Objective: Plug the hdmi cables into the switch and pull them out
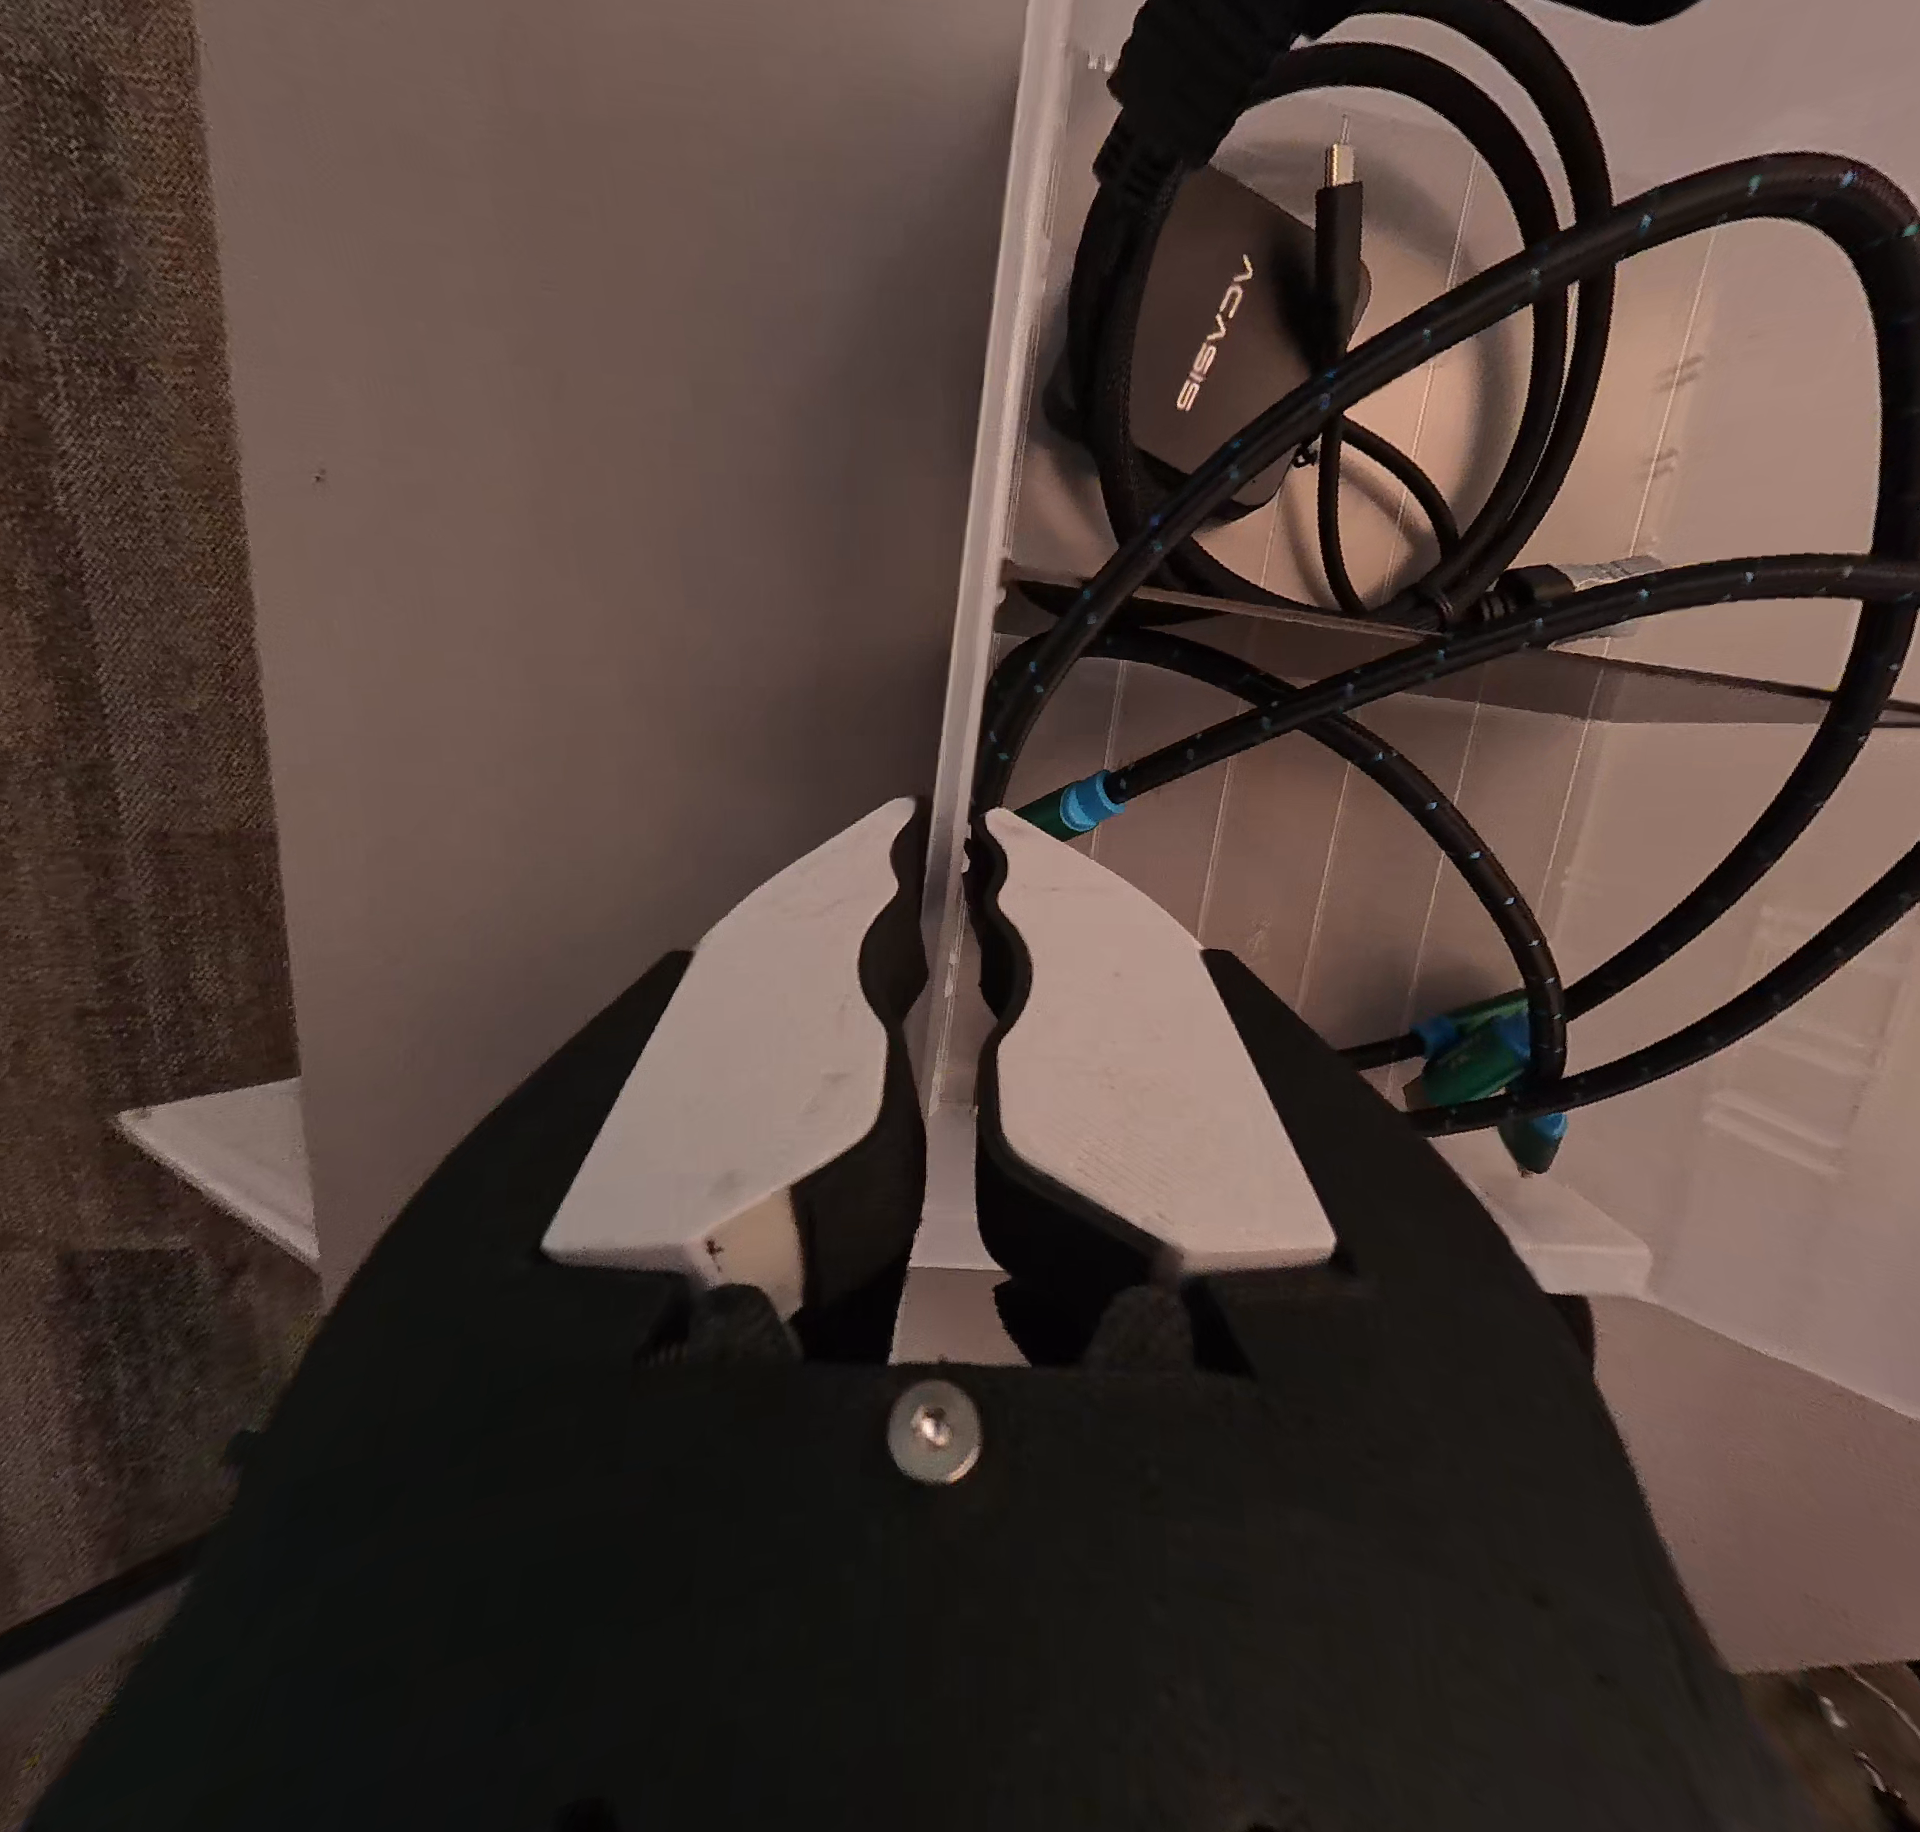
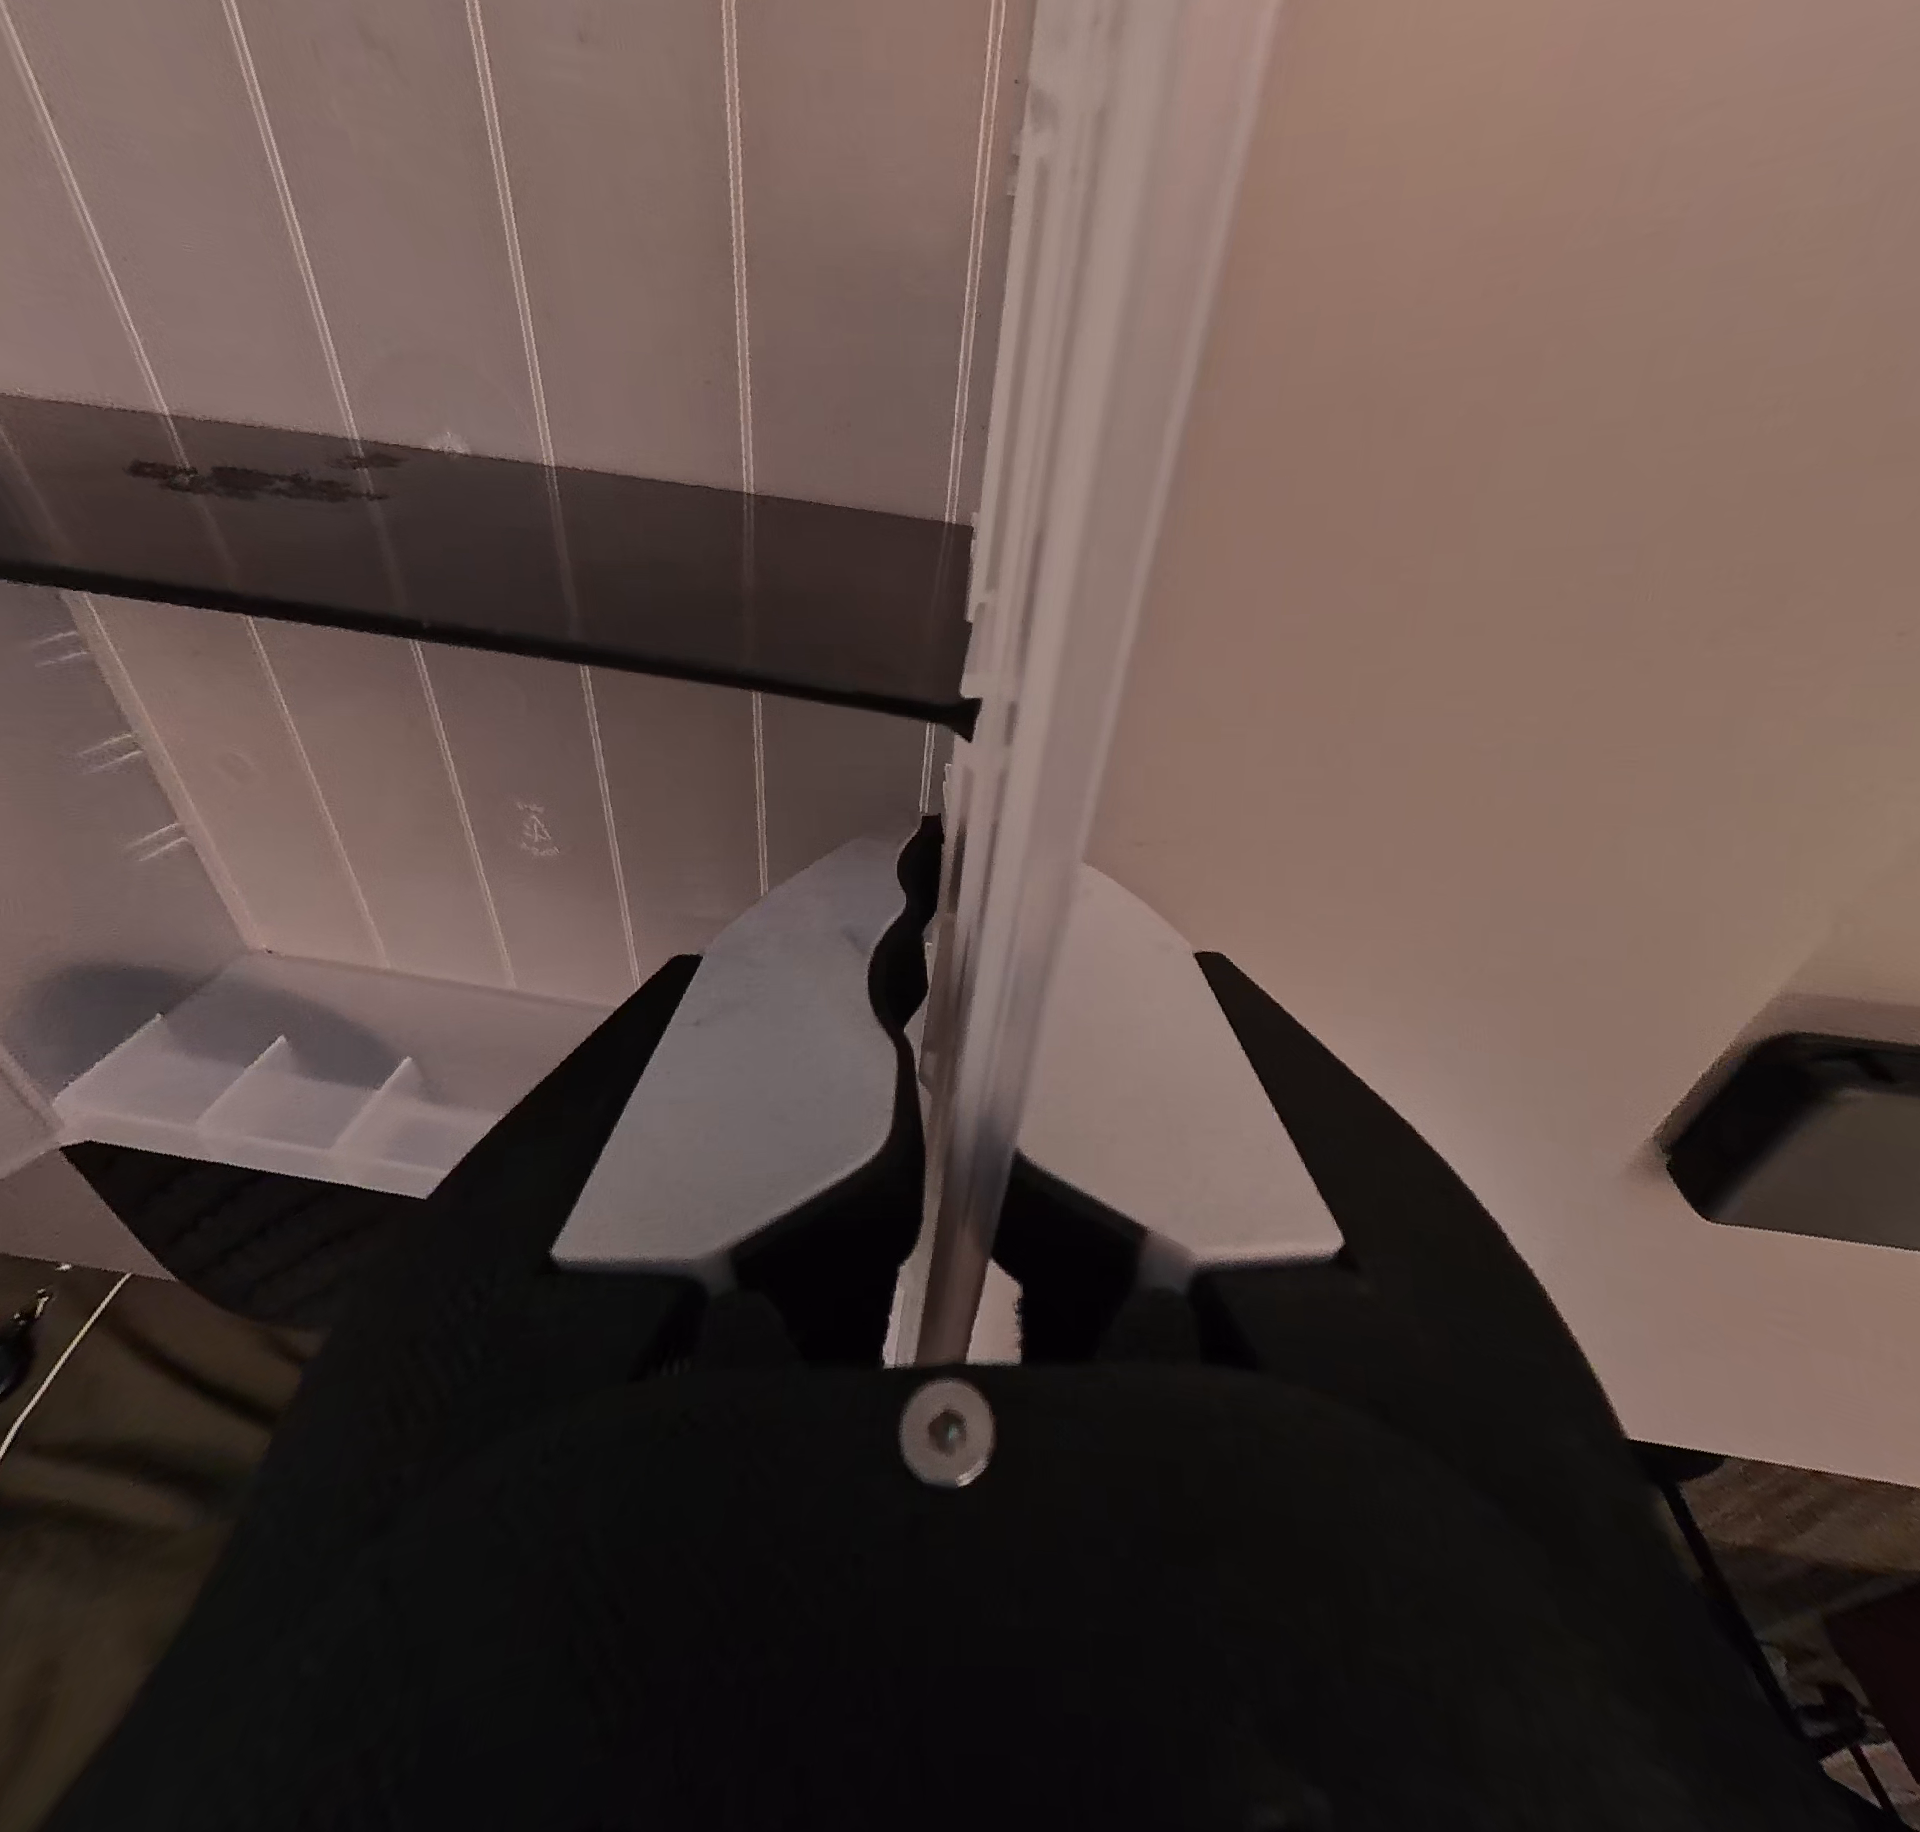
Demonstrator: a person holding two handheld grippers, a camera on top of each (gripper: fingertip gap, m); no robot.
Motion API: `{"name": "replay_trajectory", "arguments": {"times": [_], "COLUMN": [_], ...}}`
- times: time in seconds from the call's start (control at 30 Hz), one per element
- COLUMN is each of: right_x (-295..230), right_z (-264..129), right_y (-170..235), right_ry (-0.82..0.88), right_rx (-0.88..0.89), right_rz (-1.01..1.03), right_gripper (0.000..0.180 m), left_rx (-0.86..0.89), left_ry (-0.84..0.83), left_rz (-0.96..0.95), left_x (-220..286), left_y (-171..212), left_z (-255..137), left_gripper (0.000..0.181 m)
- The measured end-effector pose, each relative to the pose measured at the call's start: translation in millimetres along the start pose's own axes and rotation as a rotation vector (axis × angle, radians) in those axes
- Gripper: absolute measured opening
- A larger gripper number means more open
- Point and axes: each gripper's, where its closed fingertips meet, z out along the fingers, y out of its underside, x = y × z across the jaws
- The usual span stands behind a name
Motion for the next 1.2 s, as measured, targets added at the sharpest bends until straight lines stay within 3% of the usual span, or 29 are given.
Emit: {"name": "replay_trajectory", "arguments": {"times": [0.93,1.1,1.2], "right_x": [-5,2,-2], "right_z": [0,-3,-13], "right_y": [-5,-7,-12], "right_ry": [0.005,0.102,0.111], "right_rx": [-0.001,0.019,0.057], "right_rz": [0.008,-0.029,-0.058], "right_gripper": [0.004,0.019,0.037], "left_rx": [0.038,-0.006,0.038], "left_ry": [0.001,-0.05,-0.05], "left_rz": [-0.094,0.027,0.104], "left_x": [-15,-16,-11], "left_y": [13,14,-5], "left_z": [-7,-11,-24], "left_gripper": [0.005,0.005,0.016]}}
